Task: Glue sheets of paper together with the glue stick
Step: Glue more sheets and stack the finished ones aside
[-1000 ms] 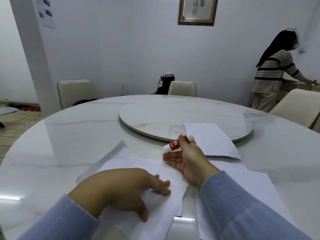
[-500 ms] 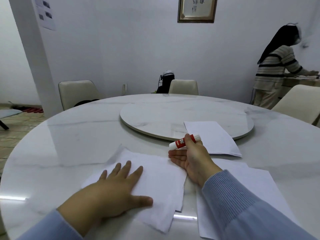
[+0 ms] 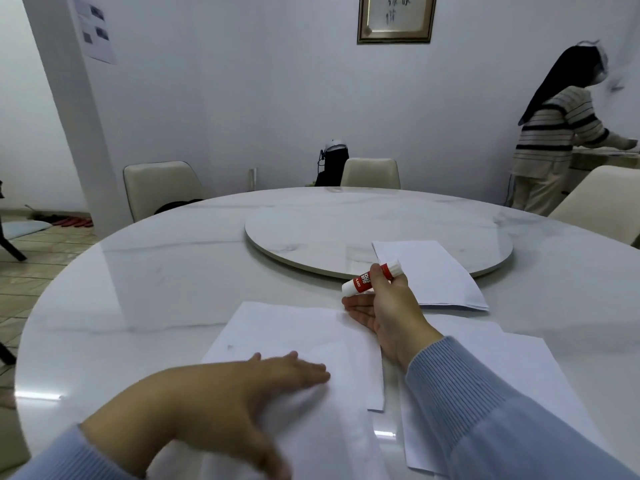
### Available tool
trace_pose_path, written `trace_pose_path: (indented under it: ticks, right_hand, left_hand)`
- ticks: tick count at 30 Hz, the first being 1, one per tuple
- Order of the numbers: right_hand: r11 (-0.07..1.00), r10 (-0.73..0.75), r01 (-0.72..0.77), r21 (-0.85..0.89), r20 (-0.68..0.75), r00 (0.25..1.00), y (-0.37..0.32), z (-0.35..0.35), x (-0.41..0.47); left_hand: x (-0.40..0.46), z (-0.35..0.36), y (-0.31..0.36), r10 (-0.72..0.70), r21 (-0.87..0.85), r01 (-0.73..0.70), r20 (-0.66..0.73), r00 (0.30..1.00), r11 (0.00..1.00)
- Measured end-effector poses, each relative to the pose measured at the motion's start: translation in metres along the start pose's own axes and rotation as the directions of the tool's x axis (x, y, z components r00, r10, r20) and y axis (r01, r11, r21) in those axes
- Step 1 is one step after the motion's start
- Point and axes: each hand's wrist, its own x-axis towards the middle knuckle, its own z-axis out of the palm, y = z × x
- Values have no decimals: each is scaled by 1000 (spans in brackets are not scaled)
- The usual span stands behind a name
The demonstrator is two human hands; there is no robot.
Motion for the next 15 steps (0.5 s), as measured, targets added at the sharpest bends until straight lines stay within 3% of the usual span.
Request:
trace_pose_path:
  ticks: [3, 6, 9, 11, 15]
  right_hand:
    - [1000, -26, 26, 10, 10, 1000, 1, 0, -3]
    - [999, -30, 30, 21, 25, 999, 0, 0, -6]
    - [996, -91, 91, -4, 62, 994, 1, 0, -9]
    - [972, -190, 202, -116, 107, 976, 1, 0, -12]
    - [864, -298, 372, -340, 250, 921, 3, 5, -16]
  left_hand:
    - [0, -20, -1, -107, -35, 102, -166, 980, 994]
    - [27, -17, 1, -159, -4, 173, -410, 898, 985]
    - [44, -10, 2, -200, 62, 243, -396, 896, 968]
    - [50, -3, -3, -229, 157, 300, -356, 906, 941]
    - [53, 2, -5, -235, 165, 307, -353, 906, 937]
